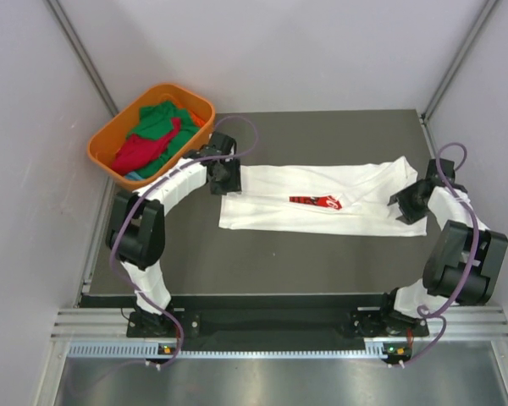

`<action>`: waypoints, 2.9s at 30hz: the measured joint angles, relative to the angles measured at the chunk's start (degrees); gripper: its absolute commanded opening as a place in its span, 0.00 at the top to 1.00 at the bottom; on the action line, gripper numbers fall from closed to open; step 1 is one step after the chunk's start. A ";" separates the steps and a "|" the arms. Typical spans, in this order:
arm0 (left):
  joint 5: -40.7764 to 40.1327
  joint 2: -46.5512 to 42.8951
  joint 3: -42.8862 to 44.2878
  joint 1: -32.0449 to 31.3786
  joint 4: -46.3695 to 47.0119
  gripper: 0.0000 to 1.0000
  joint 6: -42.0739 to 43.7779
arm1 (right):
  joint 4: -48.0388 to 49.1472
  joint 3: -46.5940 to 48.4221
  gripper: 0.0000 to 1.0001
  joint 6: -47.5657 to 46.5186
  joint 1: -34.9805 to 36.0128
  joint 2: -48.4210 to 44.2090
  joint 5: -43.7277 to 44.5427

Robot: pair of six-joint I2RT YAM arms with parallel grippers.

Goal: Fold and stack the t-shirts
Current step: Fold the tshirt

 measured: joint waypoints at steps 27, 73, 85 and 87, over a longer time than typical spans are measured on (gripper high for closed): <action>1.22 2.08 -0.11 -0.42 -0.50 0.49 1.11 | 9.07 -5.16 0.61 9.33 2.95 5.14 0.44; -9.79 0.50 1.16 -0.42 -3.89 0.52 0.61 | 20.33 17.97 1.00 1.66 16.02 19.17 -8.61; -11.98 0.26 -3.98 -0.96 -4.35 0.53 -2.64 | 20.13 20.17 1.00 2.21 16.02 20.94 -5.75; -11.85 -0.50 -4.92 -0.96 -4.37 0.53 -2.95 | 19.71 20.20 1.00 2.32 16.02 21.00 -5.03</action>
